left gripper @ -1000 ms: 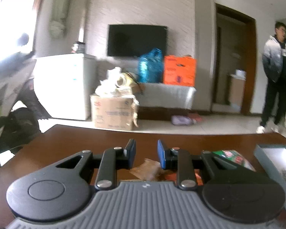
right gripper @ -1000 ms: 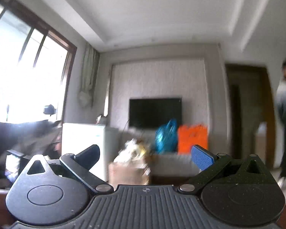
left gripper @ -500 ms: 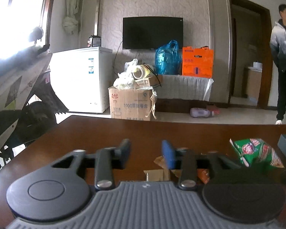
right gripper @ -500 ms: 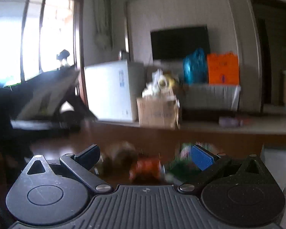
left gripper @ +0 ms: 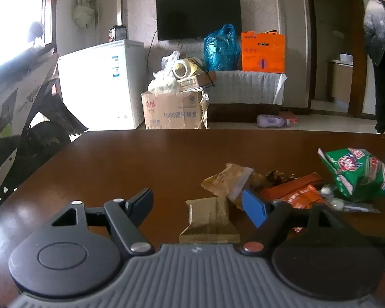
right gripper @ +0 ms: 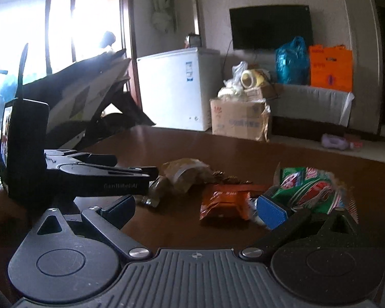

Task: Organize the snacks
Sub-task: 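Return both tools to the snack pile on the table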

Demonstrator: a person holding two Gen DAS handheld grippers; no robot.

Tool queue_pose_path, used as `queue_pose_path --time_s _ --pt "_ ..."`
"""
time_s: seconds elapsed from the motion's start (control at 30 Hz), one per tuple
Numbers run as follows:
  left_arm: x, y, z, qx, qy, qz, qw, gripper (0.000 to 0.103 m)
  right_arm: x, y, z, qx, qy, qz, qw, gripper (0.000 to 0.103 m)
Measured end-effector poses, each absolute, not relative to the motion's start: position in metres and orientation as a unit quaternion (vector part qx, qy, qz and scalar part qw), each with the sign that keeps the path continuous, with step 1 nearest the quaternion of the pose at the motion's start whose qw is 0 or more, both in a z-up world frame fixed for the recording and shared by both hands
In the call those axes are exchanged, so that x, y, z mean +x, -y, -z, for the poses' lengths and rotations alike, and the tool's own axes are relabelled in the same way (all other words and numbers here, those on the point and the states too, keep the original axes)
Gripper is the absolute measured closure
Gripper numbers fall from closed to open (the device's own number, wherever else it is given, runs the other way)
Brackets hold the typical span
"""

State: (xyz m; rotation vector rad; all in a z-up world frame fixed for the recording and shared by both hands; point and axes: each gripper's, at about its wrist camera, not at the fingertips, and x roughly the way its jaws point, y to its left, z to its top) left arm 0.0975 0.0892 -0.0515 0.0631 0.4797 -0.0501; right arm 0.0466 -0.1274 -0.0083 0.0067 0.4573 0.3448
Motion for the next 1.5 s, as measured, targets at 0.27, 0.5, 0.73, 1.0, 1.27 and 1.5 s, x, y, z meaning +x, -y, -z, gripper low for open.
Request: queue_pose_path --time_s 0.27,0.5,0.73,1.0,1.27,1.5 --pt "0.11 -0.094 0.069 0.025 -0.269 0.038 0.962 0.026 0.062 0.126 0.02 0.009 -0.253 -0.161 0.954 0.013" --pt "0.122 -0.091 0.075 0.033 -0.277 0.049 0.959 0.026 0.073 0.12 0.03 -0.011 -0.275 -0.161 0.948 0.014" --pt "0.132 -0.091 0.079 0.03 -0.287 0.051 0.956 0.026 0.093 0.123 0.047 0.001 -0.315 -0.168 0.934 0.013" --pt "0.141 -0.093 0.083 0.018 -0.298 0.056 0.953 0.026 0.119 0.135 0.05 0.032 -0.322 -0.138 0.936 0.004" --pt "0.155 -0.093 0.088 0.01 -0.326 0.051 0.944 0.026 0.142 0.122 0.051 0.005 -0.329 -0.134 0.935 0.003" --pt "0.161 -0.091 0.092 0.017 -0.338 0.045 0.94 0.026 0.15 0.119 0.055 -0.009 -0.341 -0.116 0.933 0.003"
